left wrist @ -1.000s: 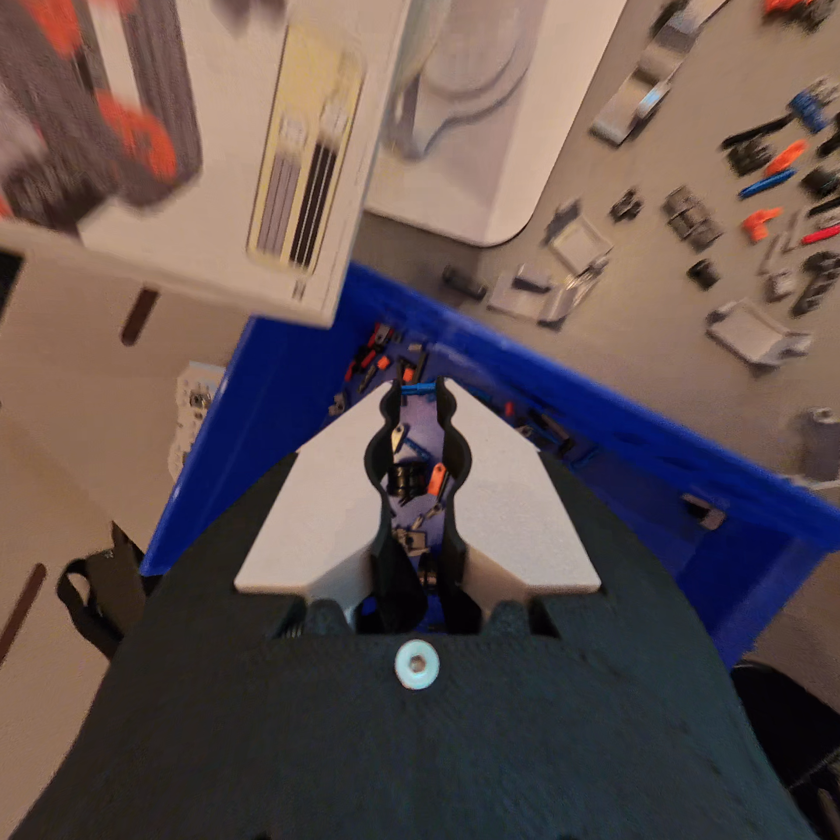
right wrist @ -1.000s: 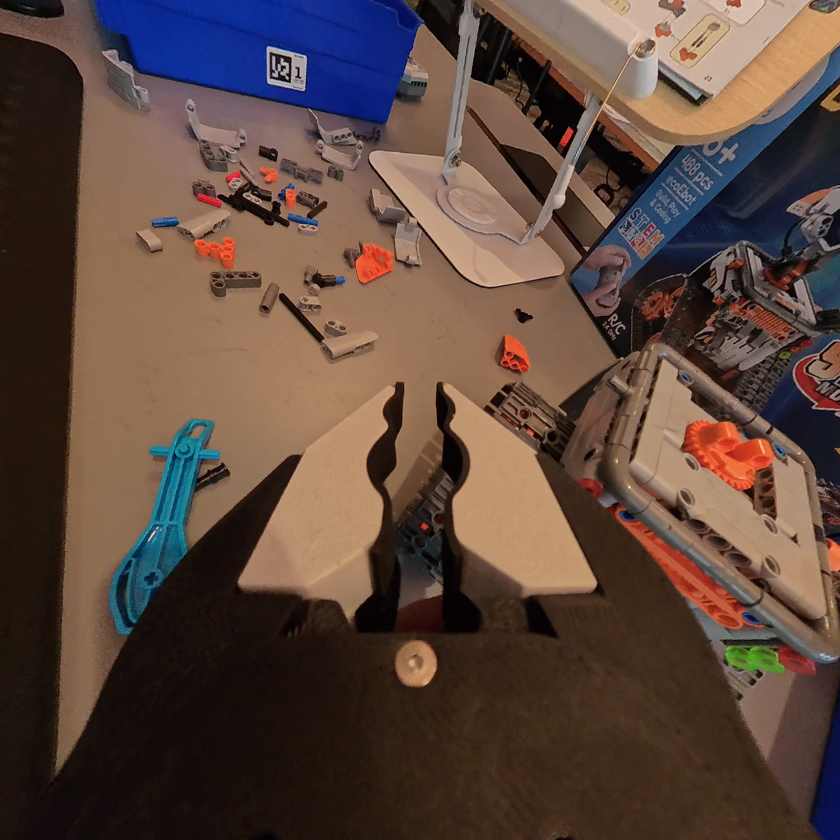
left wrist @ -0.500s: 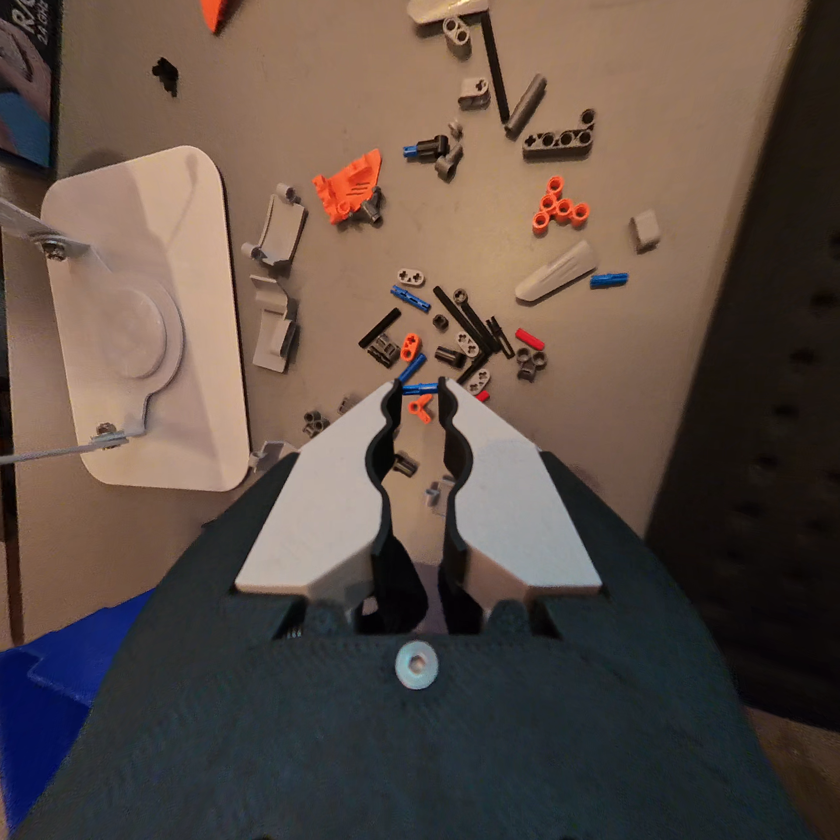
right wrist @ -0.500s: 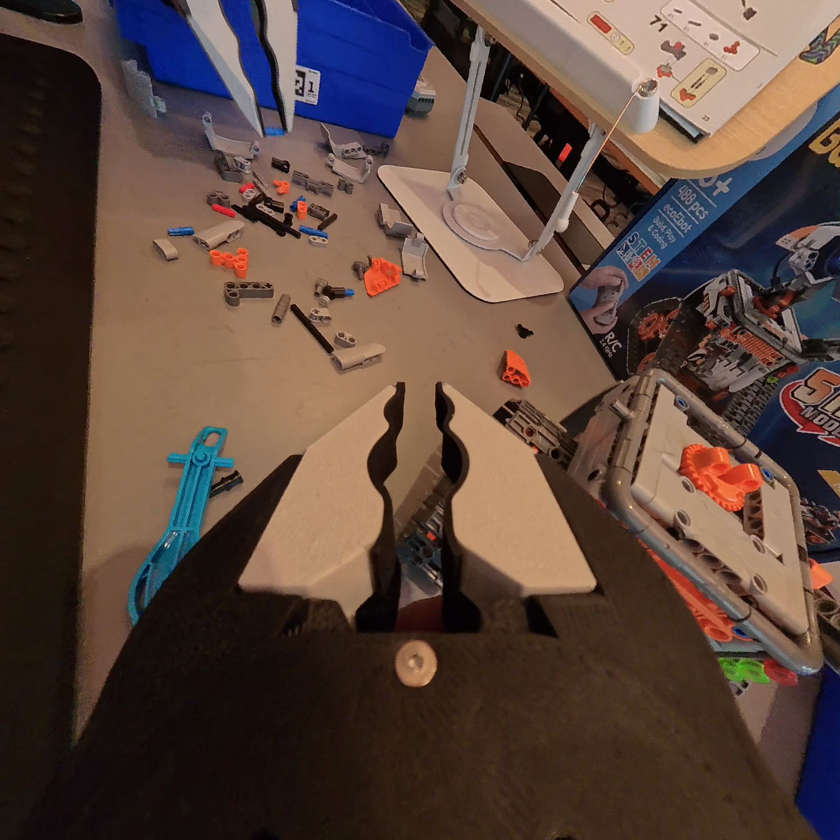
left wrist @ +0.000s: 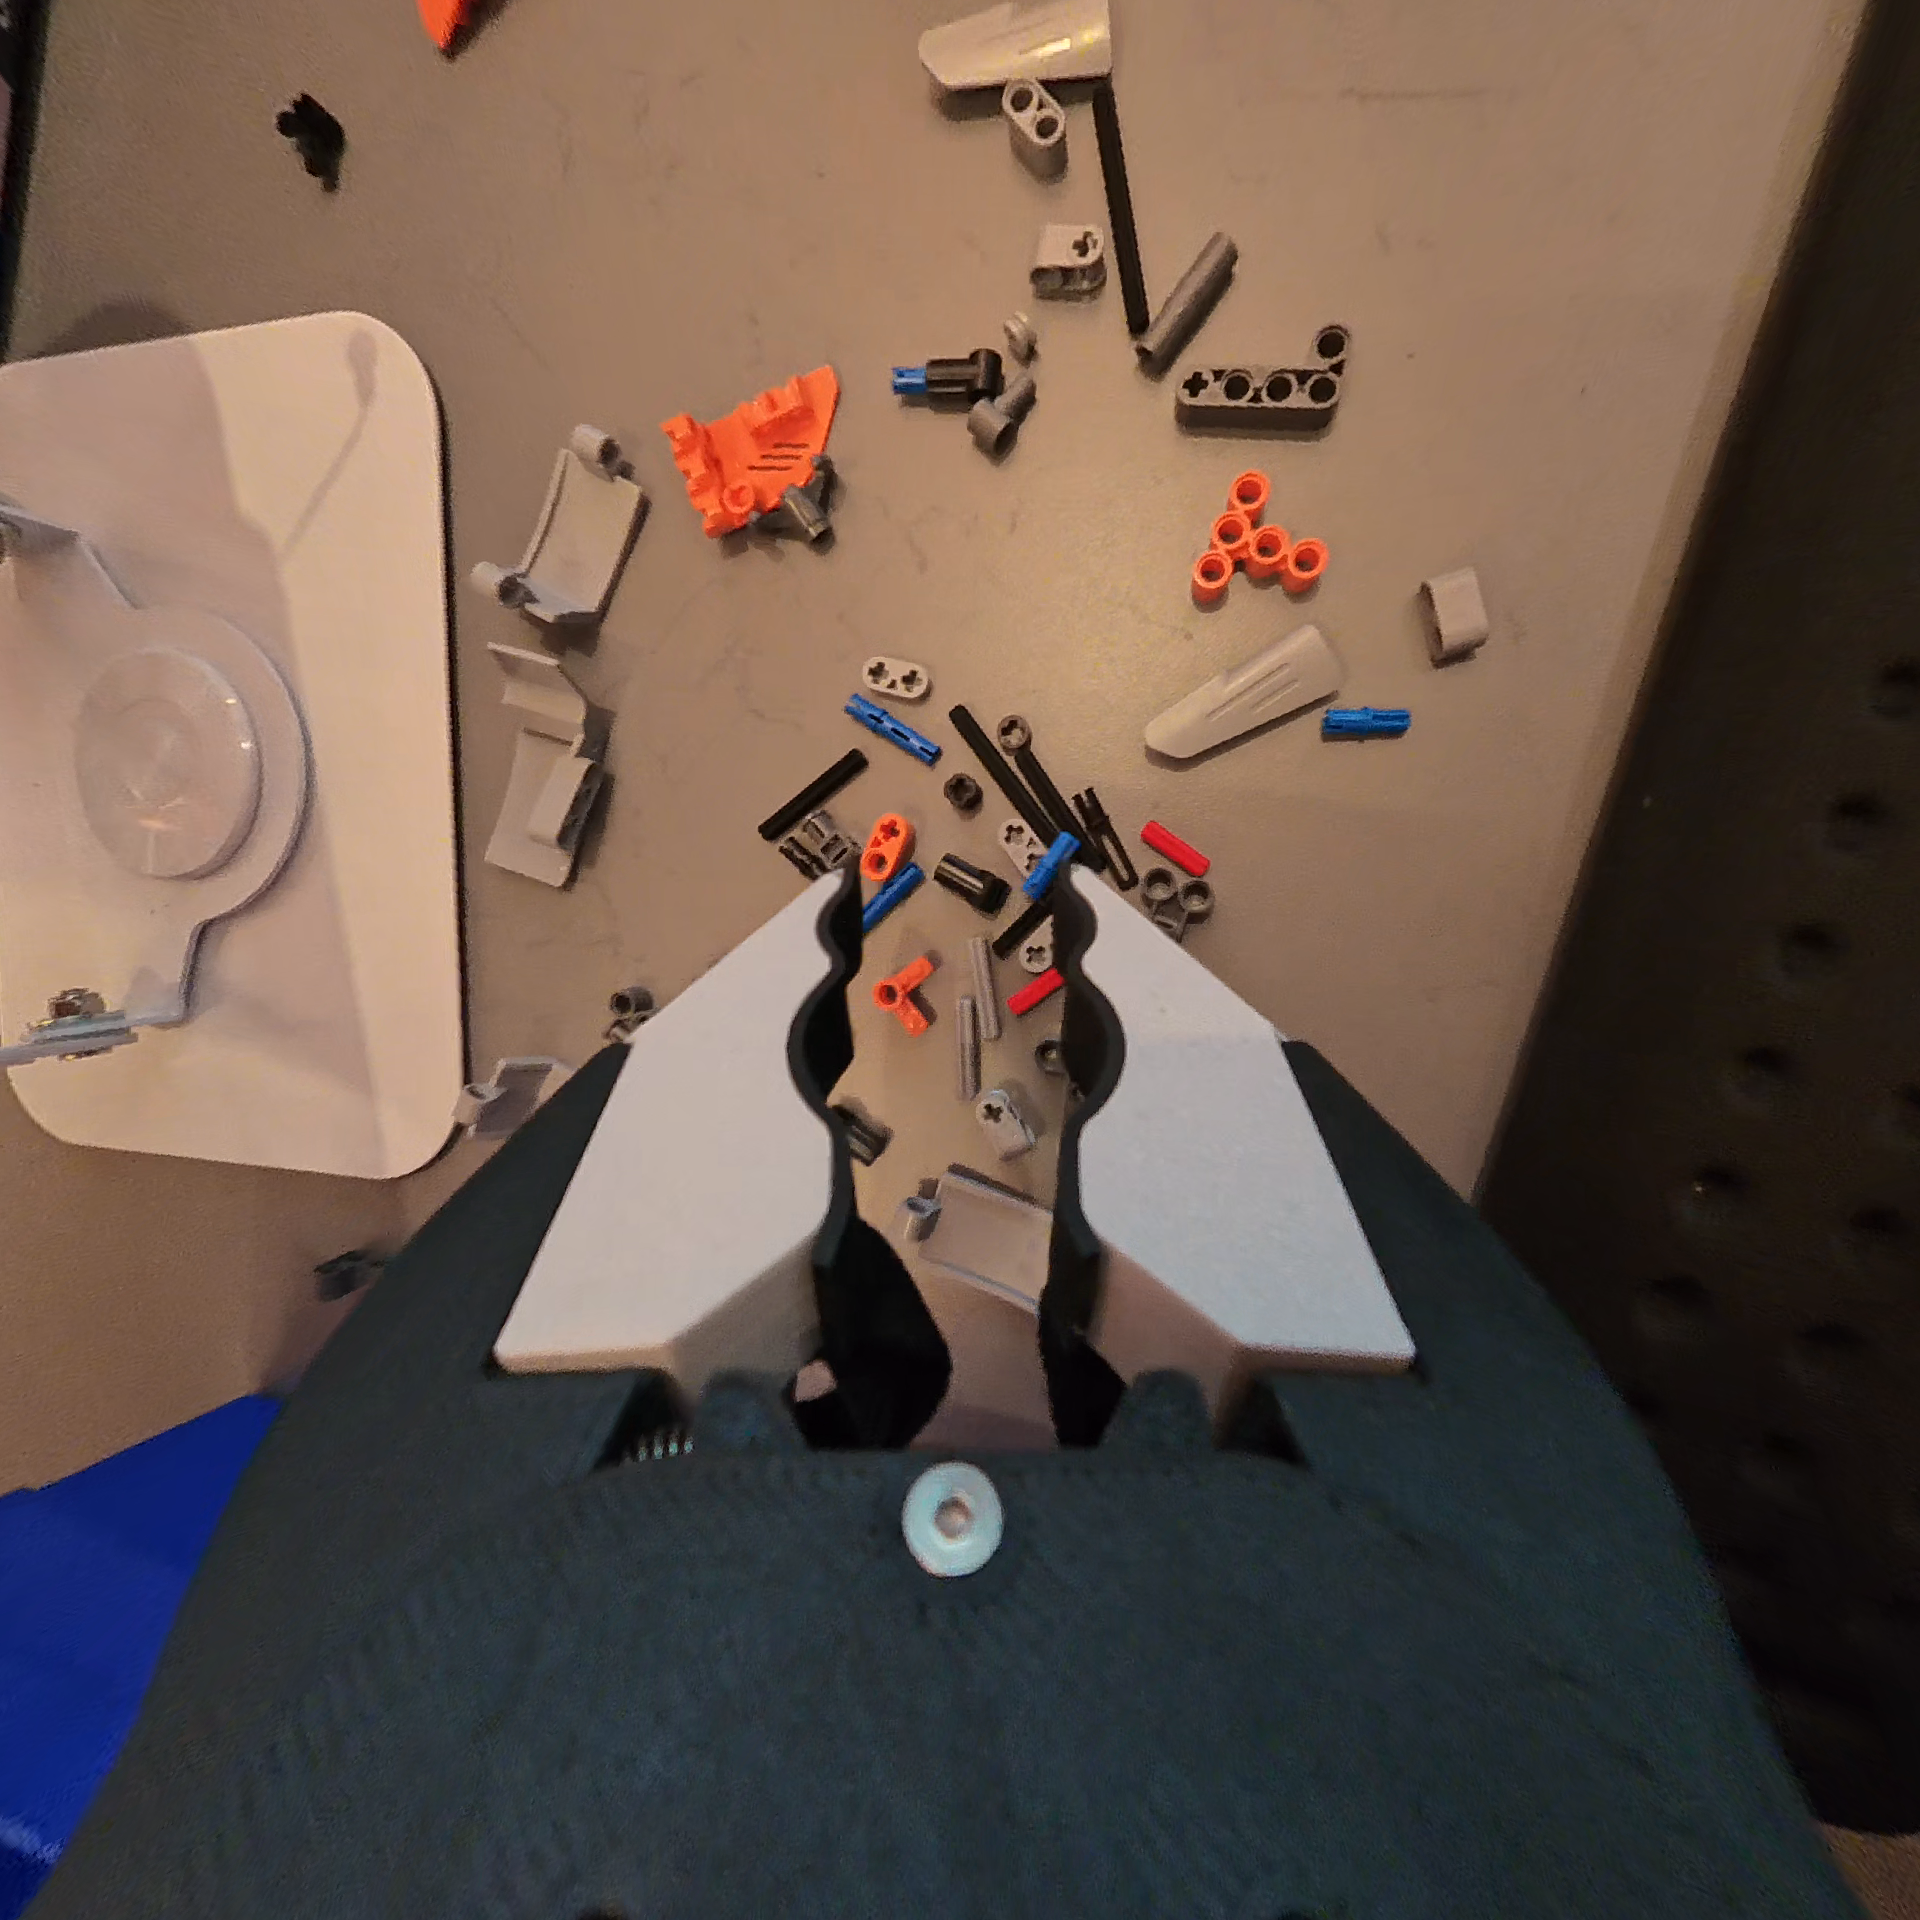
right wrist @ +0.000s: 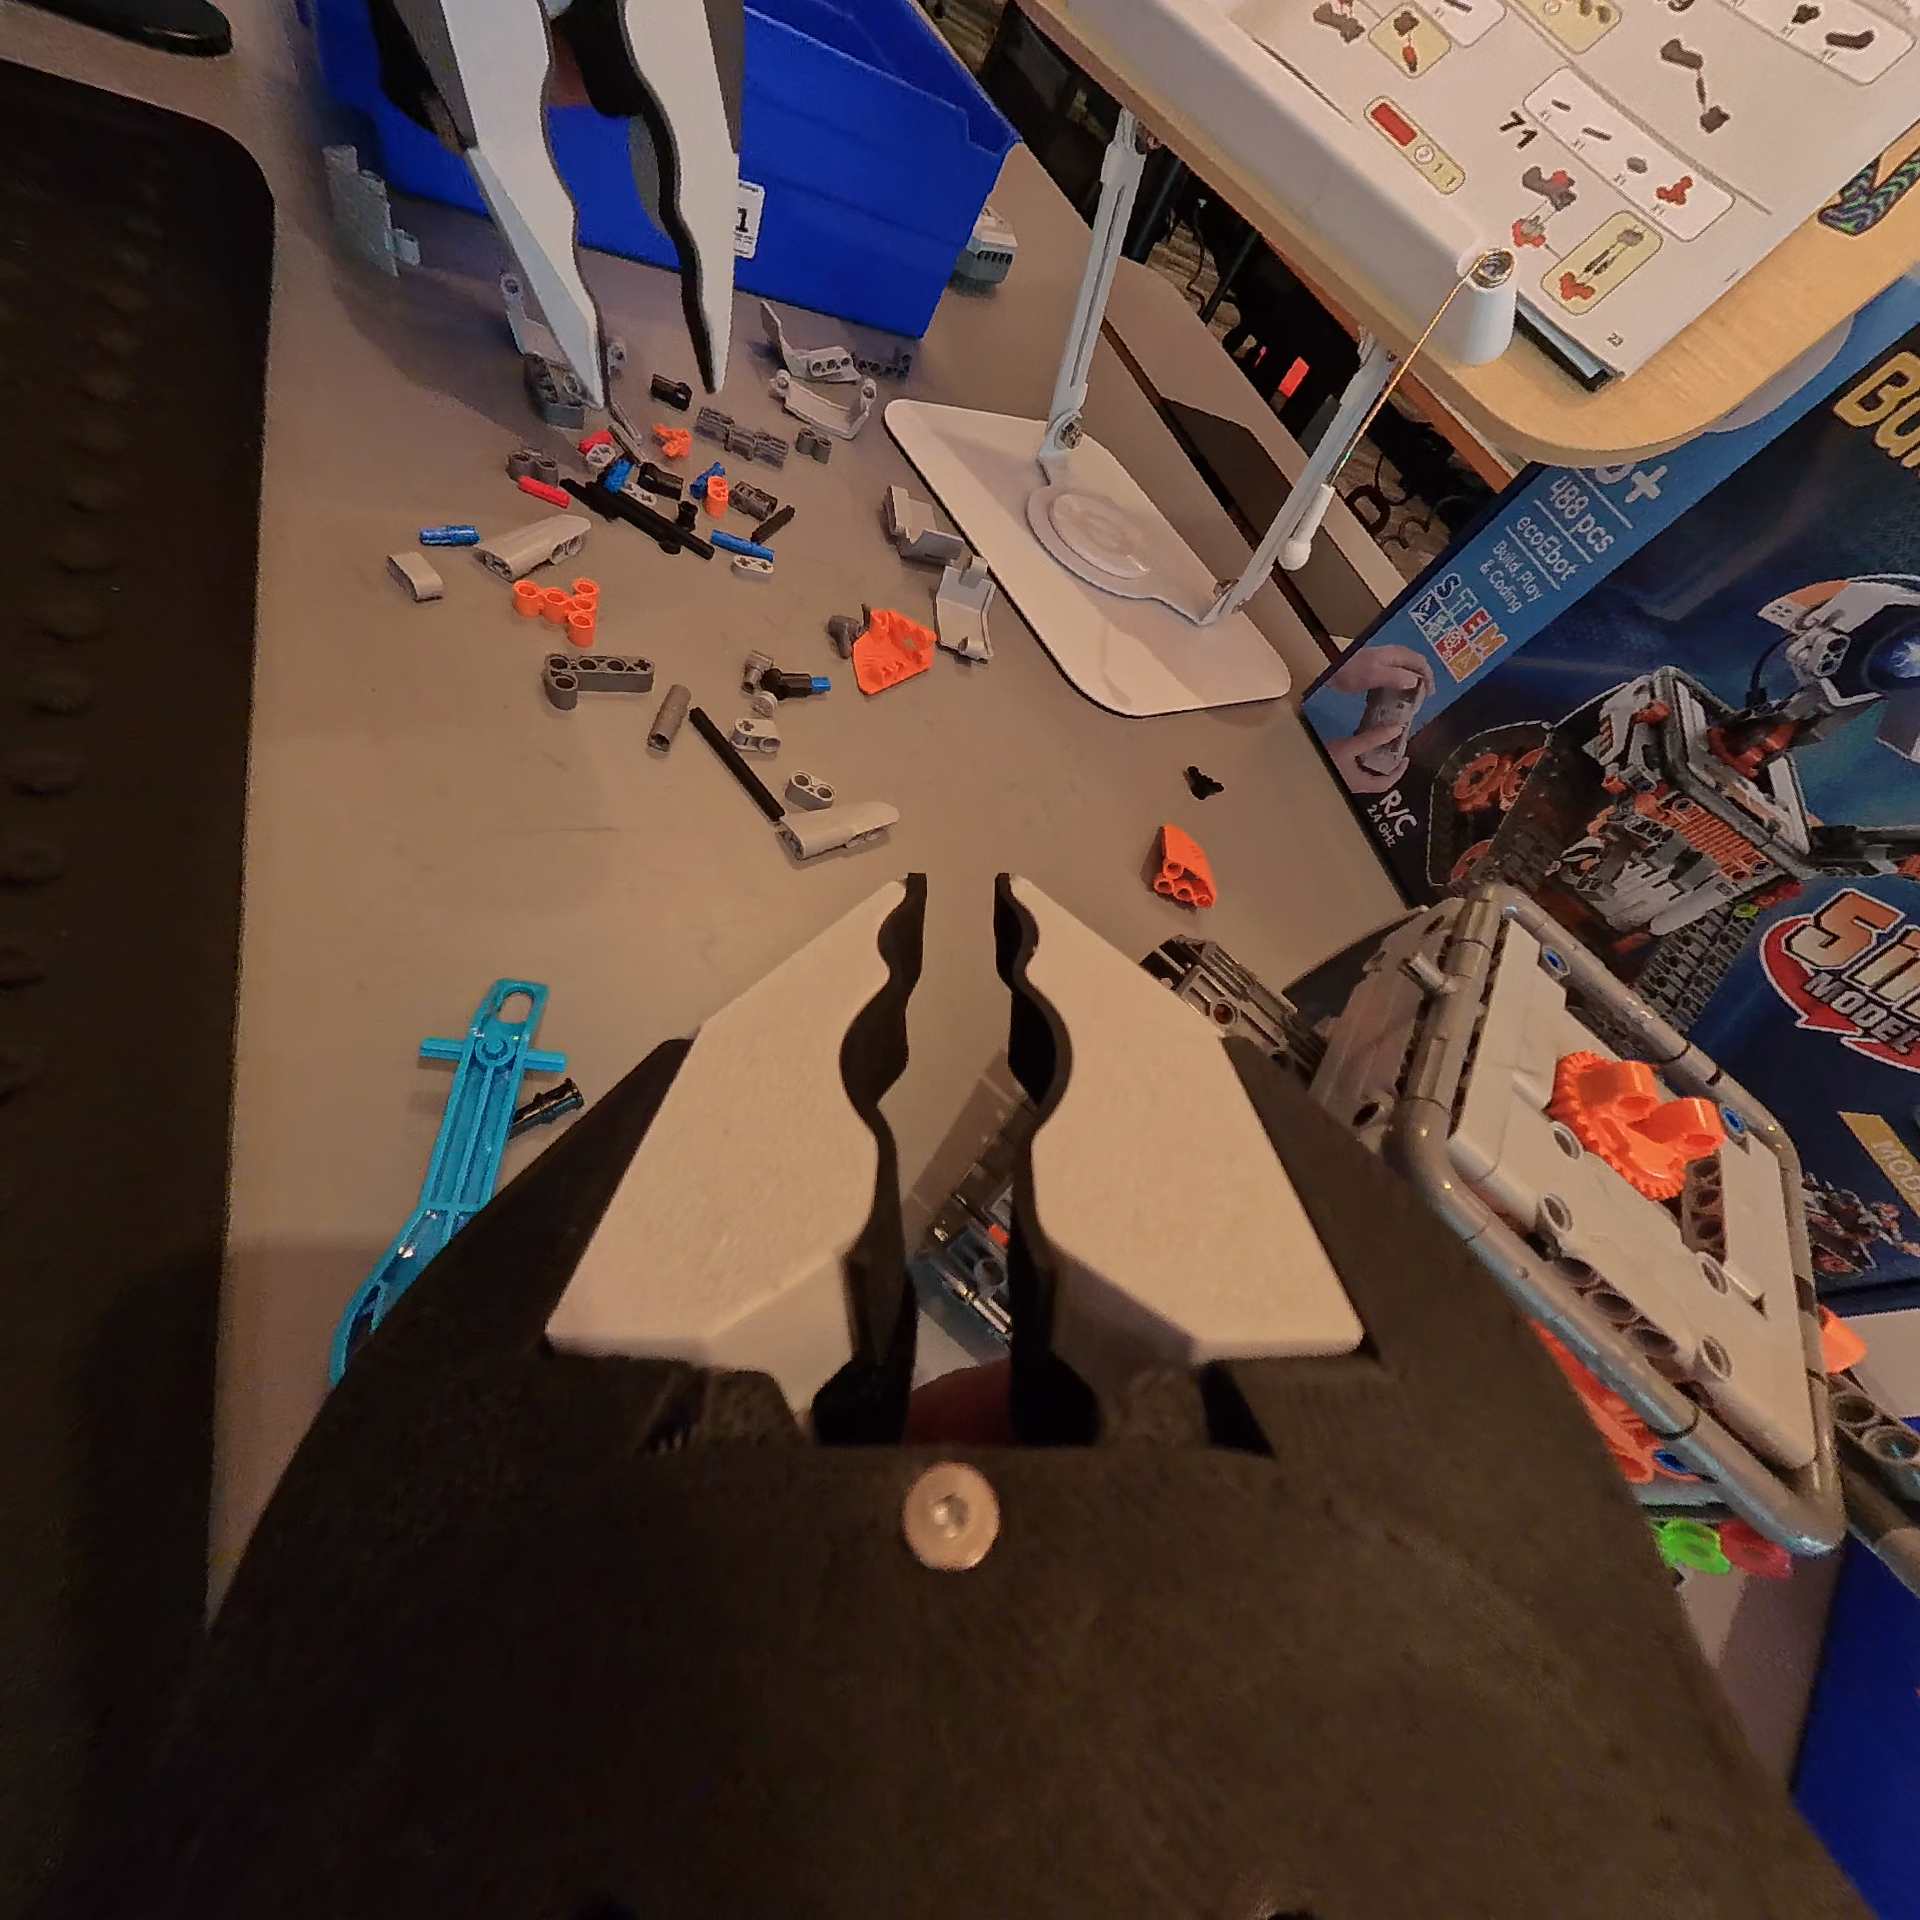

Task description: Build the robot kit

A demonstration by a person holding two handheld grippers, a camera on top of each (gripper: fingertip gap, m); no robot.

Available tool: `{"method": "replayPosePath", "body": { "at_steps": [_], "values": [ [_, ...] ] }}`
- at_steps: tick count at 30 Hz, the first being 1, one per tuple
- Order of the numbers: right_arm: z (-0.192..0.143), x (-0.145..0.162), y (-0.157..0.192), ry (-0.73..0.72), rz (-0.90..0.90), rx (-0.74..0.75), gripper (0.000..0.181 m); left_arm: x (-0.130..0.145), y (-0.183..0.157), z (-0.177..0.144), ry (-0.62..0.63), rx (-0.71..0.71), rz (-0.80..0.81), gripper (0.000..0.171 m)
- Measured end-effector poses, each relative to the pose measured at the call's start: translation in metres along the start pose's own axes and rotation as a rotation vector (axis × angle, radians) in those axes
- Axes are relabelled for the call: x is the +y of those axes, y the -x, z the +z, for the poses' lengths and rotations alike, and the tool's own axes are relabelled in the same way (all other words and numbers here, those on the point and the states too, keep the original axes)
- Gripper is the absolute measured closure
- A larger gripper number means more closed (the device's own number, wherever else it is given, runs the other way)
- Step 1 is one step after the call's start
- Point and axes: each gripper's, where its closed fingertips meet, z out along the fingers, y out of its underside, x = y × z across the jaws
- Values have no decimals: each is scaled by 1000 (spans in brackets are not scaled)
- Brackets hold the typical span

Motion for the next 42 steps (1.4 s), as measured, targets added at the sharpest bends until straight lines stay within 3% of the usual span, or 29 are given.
{"method": "replayPosePath", "body": {
  "at_steps": [9,22,27,32,42],
  "values": [
    [-2,-1,0,-3,-10,8,170,1,28,-61,-80,-128,-42,143],
    [-2,0,1,6,-18,7,170,60,102,-154,-36,-394,-188,146],
    [-2,0,1,8,-16,9,170,89,113,-166,-28,-437,-257,147],
    [-2,1,0,11,-15,11,170,104,116,-169,-106,-432,-340,148],
    [-1,4,0,21,-11,9,170,151,125,-169,-74,-469,-456,147]
  ]
}}
